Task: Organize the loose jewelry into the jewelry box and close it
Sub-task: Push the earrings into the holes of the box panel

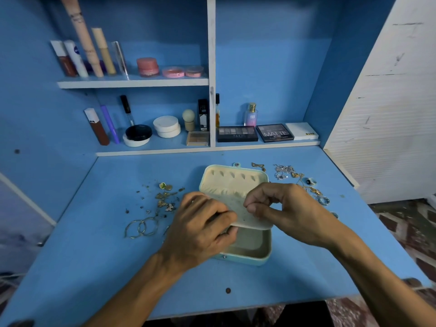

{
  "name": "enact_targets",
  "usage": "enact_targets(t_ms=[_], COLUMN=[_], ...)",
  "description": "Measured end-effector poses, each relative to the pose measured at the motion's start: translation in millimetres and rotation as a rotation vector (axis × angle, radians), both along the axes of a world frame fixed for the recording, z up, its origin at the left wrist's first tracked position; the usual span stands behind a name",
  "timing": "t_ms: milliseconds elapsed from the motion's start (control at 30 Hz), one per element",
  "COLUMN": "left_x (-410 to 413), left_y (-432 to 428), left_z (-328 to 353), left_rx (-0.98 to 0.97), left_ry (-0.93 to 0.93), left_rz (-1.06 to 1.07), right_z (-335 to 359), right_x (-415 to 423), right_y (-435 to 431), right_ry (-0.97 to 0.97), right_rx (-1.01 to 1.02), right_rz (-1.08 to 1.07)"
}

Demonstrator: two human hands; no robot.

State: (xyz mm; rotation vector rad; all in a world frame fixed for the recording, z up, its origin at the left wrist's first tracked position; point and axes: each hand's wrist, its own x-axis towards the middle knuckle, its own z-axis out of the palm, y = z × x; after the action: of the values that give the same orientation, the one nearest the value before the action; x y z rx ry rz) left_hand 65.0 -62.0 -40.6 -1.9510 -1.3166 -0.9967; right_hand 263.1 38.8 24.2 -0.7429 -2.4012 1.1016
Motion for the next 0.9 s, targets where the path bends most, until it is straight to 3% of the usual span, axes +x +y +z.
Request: enact_targets(t_ms=[300, 900], left_x=[0.0, 0.1], left_y=[-0.9, 0.1], left_z=[1.2, 1.1], left_rx=[-0.003, 0.001], left_ry=[-0.002, 0.013], left_rz=[0.000, 0.008], right_z=[-7.8, -8.7], right_x=[-3.8, -1.1], right_y=[-8.1, -2.2], right_ry=[0.073, 0.016], right_rx=[-0.193, -0.166], right_rz=[0.008, 0.005])
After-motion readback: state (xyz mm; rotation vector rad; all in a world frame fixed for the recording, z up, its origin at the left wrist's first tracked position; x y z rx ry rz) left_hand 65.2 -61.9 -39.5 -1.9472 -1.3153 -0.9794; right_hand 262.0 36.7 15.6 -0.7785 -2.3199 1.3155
